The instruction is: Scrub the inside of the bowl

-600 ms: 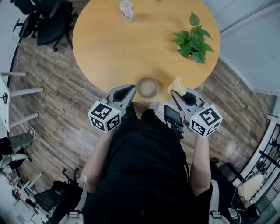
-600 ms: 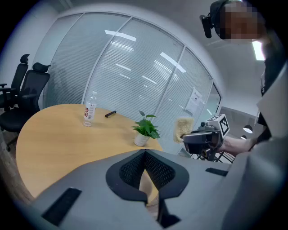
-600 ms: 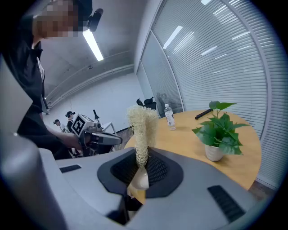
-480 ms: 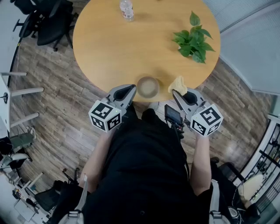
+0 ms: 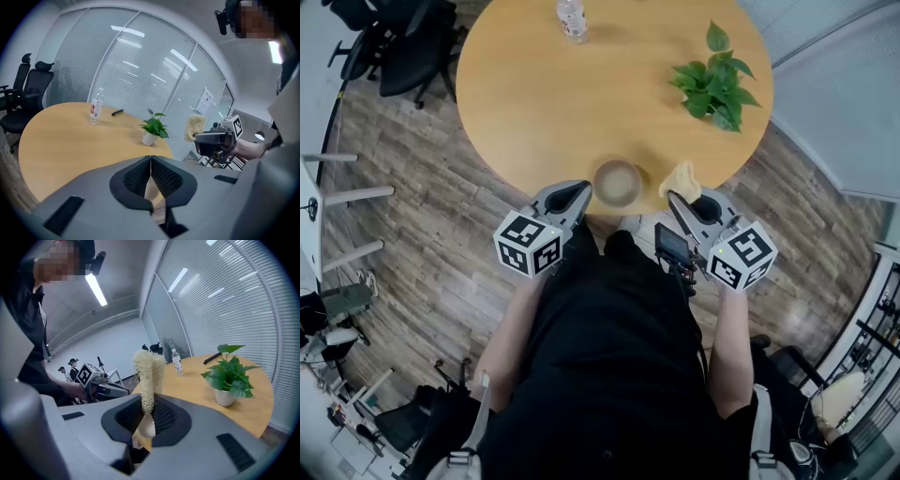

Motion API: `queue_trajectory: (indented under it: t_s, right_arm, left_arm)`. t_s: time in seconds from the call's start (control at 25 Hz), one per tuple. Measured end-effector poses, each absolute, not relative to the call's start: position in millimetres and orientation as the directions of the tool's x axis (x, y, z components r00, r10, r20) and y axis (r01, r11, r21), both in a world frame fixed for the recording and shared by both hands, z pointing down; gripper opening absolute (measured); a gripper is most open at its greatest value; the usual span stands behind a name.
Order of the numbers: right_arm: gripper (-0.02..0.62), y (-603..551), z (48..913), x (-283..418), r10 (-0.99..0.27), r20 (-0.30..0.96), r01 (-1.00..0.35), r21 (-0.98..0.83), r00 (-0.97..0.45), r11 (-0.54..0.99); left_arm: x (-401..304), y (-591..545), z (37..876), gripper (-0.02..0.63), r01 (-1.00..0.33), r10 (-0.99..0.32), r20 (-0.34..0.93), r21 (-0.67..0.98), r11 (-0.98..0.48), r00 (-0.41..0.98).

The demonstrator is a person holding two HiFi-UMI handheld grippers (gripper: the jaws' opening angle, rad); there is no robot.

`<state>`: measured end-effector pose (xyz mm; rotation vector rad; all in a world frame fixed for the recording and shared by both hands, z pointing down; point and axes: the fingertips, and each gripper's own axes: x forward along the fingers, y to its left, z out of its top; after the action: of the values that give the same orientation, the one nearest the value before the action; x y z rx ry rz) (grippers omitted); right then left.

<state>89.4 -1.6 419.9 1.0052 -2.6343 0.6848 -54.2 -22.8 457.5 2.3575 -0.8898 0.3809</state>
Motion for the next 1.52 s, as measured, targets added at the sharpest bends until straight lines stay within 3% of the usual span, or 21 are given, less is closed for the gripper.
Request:
queue_trajectory:
  t_s: [0.64, 0.84, 1.12, 1.52]
  right_arm:
    - [0.041, 13, 427, 97, -0.566, 0.402, -0.693, -0.367, -0.72, 0.621]
    - [0.041, 19, 431, 103, -0.565, 0.413, -0.699, -0.368, -0.714, 0.613]
    - [0.04, 26, 430, 112, -0.574, 0.434, -0.719, -0.368, -0.694, 0.59]
    - [0.041, 35, 434, 125, -0.587, 0.451, -0.74, -0.372, -0.672, 0.561]
  left_arm:
    - [-65, -12, 506, 0.015, -0.672, -0.477, 0.477, 0.583, -0.457, 0.738]
    - [-64, -7, 529, 0.103, -0.636, -0.455, 0.469, 0.689, -0.348, 0.757]
    - [-65, -1, 556, 0.163, -0.624, -0.449, 0.49, 0.75, -0.22, 0.747]
    - [-57, 7, 589, 0.196, -0.561, -0.42, 0.504, 0.828, -0.014, 0.754]
